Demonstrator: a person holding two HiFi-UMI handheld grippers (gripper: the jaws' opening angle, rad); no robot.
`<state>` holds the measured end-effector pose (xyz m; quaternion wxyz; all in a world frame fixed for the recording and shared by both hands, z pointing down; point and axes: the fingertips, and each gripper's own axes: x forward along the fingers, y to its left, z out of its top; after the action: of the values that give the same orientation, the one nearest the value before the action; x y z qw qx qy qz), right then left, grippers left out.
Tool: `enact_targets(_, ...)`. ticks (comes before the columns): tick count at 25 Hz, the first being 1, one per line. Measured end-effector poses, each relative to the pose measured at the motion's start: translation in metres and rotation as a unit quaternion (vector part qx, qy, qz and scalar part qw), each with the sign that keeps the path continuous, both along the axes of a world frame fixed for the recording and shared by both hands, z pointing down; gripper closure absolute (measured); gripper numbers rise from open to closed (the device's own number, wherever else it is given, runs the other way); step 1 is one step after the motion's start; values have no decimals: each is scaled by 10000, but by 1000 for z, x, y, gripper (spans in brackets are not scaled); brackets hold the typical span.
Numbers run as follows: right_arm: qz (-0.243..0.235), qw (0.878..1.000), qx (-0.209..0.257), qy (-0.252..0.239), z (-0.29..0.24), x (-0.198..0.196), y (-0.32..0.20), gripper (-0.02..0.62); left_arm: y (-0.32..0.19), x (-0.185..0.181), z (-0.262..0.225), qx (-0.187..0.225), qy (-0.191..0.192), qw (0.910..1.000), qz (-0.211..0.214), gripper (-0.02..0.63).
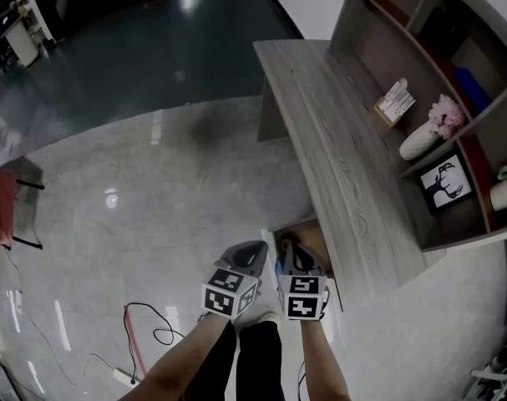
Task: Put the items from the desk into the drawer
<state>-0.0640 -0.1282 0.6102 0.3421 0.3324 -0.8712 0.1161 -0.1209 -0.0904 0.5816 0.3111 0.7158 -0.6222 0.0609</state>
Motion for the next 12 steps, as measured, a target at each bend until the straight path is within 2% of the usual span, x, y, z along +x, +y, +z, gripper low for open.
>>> enact_targets(12, 281, 9983, 294, -407, -56, 18, 1, 585, 10, 19, -48, 256, -66, 9995, 180, 597)
